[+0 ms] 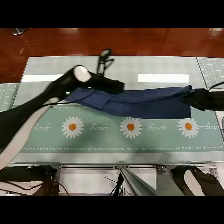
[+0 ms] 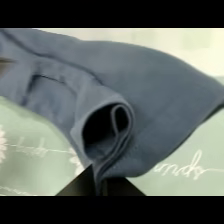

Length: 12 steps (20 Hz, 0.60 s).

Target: Fold the shirts.

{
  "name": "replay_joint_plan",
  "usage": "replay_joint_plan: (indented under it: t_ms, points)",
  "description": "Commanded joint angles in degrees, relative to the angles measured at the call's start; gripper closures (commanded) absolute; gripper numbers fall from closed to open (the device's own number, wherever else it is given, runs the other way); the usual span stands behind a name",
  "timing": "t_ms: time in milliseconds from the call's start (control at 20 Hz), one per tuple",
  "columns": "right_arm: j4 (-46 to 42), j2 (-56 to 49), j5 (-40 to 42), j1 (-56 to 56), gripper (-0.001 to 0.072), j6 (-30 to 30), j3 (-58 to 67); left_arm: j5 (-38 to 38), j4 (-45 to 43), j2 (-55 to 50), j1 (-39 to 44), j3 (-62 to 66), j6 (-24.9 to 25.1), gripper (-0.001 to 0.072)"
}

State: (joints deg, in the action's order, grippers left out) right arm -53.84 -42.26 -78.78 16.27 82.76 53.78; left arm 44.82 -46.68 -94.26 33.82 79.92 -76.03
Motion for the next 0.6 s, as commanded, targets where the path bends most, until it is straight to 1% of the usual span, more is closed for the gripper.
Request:
replay_joint_plan:
  t_ms: [0,150,300,400,500,550]
  points:
    - [0.76,8.35,-1.86,0.02,0.0694,3.54,-1.29,5.07,2.54,-11.5,9.14,11.39,-3.76,0.068]
    - [1.92,8.96,-2.43,0.02,0.0693,3.61,-1.29,5.27,7.17,-16.79,15.87,15.15,-3.76,0.0679]
    - [2.29,8.83,-1.55,0.04,0.0694,3.61,-1.29,5.4,9.92,-18.23,19.15,16.02,-3.78,0.0679]
    - [2.34,8.35,-1.55,-0.02,0.0694,3.61,-1.29,6.91,9.81,-17.75,17.33,17.84,-3.1,0.0679]
    - [3.23,7.69,-1.49,-0.02,0.0694,3.58,-1.27,10.21,9.62,-16.55,11.52,19.28,-2.93,0.0679]
    - [4.24,7.41,-1.11,-0.02,0.0694,3.48,-1.27,12.48,9.57,-15.47,7.15,19.26,-2.91,0.0679]
